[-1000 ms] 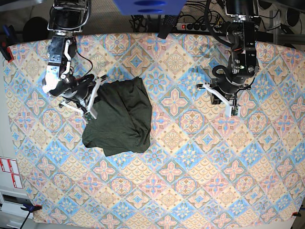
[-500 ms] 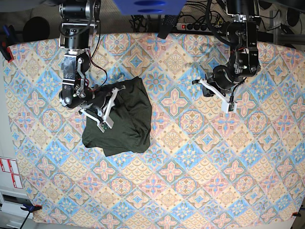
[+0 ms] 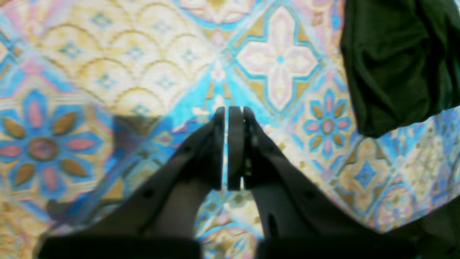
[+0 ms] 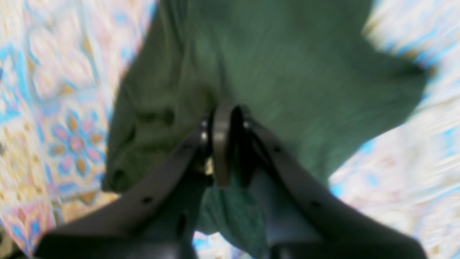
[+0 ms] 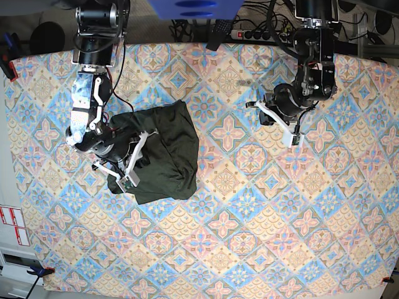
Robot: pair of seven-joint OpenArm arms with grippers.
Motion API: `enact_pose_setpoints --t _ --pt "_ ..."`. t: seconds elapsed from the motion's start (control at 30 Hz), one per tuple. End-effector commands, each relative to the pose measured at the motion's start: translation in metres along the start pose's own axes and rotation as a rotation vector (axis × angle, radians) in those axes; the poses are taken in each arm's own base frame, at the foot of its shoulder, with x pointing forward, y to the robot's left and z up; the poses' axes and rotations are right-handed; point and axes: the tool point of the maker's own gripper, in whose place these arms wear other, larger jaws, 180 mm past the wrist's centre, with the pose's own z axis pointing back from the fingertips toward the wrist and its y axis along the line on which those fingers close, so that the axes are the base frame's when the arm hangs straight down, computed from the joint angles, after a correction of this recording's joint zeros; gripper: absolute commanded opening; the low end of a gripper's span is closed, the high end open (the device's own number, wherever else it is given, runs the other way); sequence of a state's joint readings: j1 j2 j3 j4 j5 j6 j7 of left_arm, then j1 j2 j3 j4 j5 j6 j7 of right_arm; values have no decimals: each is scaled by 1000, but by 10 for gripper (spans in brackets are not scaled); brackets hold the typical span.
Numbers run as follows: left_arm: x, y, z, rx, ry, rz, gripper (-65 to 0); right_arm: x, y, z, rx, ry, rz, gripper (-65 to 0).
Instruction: Fold the T-shirt properly
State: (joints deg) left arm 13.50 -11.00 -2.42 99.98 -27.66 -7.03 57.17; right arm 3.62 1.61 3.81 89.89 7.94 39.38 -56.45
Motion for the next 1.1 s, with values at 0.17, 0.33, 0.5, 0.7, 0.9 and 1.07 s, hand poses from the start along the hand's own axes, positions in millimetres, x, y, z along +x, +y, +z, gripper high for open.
enact_pose_setpoints --t 0.17,0.33,0.5,0.7,0.9,1.07 --pt "24 2 40 18 -94 -131 -650 -17 -18 40 -101 -11 24 -616" --pt "16 16 64 62 -98 -155 -650 -45 -27 74 -184 7 -7 -616" --pt "0 38 82 125 -76 -131 -650 -88 -34 102 -249 77 -62 -616" --pt "-20 54 104 94 -29 -101 -650 -152 -35 133 -300 207 -148 -616" --pt "-37 78 133 104 -6 -1 -650 -211 -29 170 -341 343 -216 -634" --pt "-62 95 152 152 64 14 -650 -236 -34 194 -388 399 -255 -635"
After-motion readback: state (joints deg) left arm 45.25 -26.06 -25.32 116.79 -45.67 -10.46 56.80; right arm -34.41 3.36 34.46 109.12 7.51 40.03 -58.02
